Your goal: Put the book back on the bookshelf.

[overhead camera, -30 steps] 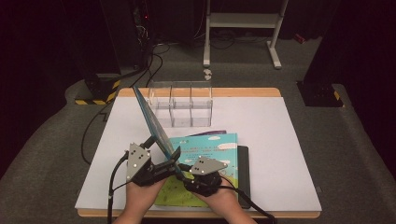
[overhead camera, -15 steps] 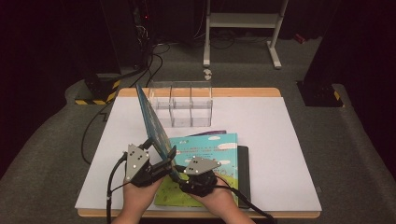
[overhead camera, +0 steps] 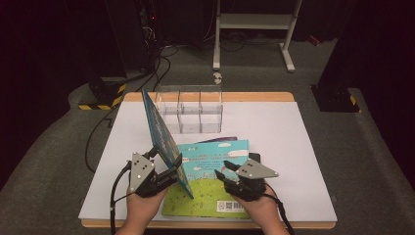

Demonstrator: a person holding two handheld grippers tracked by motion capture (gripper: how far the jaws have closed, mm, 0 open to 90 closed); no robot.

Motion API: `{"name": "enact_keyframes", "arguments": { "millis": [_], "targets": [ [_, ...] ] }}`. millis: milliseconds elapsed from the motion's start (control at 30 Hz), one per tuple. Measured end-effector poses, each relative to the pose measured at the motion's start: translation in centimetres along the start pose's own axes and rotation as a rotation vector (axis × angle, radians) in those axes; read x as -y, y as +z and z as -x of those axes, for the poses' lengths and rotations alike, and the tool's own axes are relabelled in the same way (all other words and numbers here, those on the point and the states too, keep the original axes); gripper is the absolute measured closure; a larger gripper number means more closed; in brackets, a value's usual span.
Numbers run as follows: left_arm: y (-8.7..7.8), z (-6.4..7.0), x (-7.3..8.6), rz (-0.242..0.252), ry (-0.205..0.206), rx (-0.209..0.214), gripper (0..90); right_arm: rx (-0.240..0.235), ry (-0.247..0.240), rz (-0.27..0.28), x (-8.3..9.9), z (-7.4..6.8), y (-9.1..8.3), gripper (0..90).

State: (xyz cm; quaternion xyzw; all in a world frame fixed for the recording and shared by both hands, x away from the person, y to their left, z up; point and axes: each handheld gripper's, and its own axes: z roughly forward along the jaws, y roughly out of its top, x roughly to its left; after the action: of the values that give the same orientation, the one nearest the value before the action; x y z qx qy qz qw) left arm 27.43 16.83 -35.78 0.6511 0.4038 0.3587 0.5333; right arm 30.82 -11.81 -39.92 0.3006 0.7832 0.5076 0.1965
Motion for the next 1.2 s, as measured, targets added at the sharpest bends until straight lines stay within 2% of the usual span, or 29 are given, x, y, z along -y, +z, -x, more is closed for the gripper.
{"name": "enact_keyframes", "arguments": {
  "millis": [67, 133, 200, 400, 500, 567, 667, 733, 867, 967, 1033, 1100, 1167, 1200],
  "targets": [
    [0.1, 0.1, 0.0, 0.003, 0.001, 0.0, 30.0, 0.055, 0.021, -0.015, 0.8, 1.4, -0.6, 56.5],
    [0.1, 0.1, 0.0, 0.004, 0.003, 0.001, 30.1, 0.075, 0.056, -0.027, 1.5, 2.5, -0.8, 56.4],
    [0.2, 0.2, 0.0, 0.006, 0.006, 0.001, 30.3, 0.079, 0.075, -0.018, 1.7, 2.9, -0.9, 55.8],
    [0.1, 0.0, 0.0, -0.002, 0.035, 0.005, 34.6, 0.06, 0.041, 0.014, 0.7, 2.4, 0.1, 54.9],
    [-0.2, -0.2, 0.1, -0.009, 0.053, 0.012, 39.9, 0.048, 0.05, 0.017, 0.7, 2.3, 0.6, 54.9],
    [-0.4, -0.4, 0.2, -0.015, 0.064, 0.02, 41.1, 0.078, 0.042, 0.025, 0.9, 2.3, 1.1, 55.1],
    [-0.7, -0.7, 0.4, -0.018, 0.072, 0.028, 43.8, 0.086, 0.022, 0.018, 1.1, 2.2, 1.2, 55.1],
    [-0.9, -0.8, 0.5, -0.016, 0.087, 0.025, 44.6, 0.08, 0.034, 0.026, 1.2, 2.3, 1.2, 55.1],
    [-1.4, -1.4, 1.0, -0.01, 0.081, 0.027, 47.1, 0.081, 0.042, 0.018, 1.5, 2.5, 1.3, 55.2],
    [-1.8, -2.1, 1.4, -0.01, 0.055, 0.03, 51.6, 0.078, 0.053, 0.021, 1.6, 2.5, 1.3, 55.3],
    [-1.9, -2.3, 1.5, -0.03, 0.073, 0.013, 56.1, 0.077, 0.052, 0.02, 1.6, 2.5, 1.4, 55.6],
    [-1.9, -2.6, 1.6, -0.042, 0.059, 0.006, 61.5, 0.076, 0.051, 0.018, 1.6, 2.5, 1.4, 55.8],
    [-2.1, -3.0, 1.9, -0.034, 0.04, 0.014, 68.1, 0.077, 0.051, 0.019, 1.6, 2.5, 1.4, 56.0],
    [-2.3, -3.1, 2.0, -0.026, 0.043, 0.004, 70.7, 0.078, 0.053, 0.019, 1.6, 2.5, 1.4, 56.1]
  ]
}}
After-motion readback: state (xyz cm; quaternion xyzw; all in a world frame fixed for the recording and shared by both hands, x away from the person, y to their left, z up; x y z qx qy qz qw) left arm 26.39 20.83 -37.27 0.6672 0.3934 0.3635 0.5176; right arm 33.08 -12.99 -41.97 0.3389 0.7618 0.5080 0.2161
